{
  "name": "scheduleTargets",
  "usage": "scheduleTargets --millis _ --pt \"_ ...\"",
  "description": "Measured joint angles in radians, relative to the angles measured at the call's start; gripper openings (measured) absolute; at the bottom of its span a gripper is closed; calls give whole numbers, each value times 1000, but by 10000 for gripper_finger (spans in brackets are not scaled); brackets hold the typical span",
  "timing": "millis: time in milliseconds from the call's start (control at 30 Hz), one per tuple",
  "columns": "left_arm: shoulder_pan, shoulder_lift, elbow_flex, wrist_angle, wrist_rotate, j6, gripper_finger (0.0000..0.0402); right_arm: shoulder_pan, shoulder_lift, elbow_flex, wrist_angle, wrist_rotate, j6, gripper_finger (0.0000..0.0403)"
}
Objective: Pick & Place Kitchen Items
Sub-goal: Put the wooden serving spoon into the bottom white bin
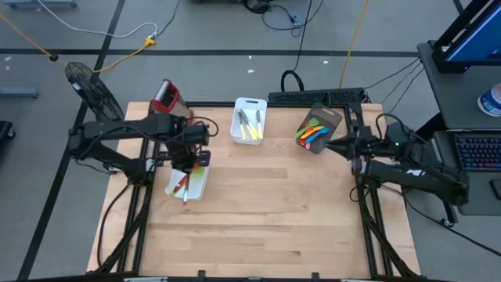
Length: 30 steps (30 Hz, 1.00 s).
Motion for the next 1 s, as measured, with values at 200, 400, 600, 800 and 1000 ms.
scheduleTargets --millis 200,400,600,800,1000 --pt "28 15 -47 -9 31 42 8 0 -78 -36 2 5 32 50" --pt "70 76 -56 -10 62 124 8 0 -144 -110 19 30 91 50" --pt "115 150 -56 -56 111 226 8 0 -174 -138 38 27 122 50" --pt "137 204 -56 -118 142 305 8 0 -186 -138 39 26 124 50" --pt "161 259 -80 -118 190 366 8 0 -186 -138 39 26 123 50"
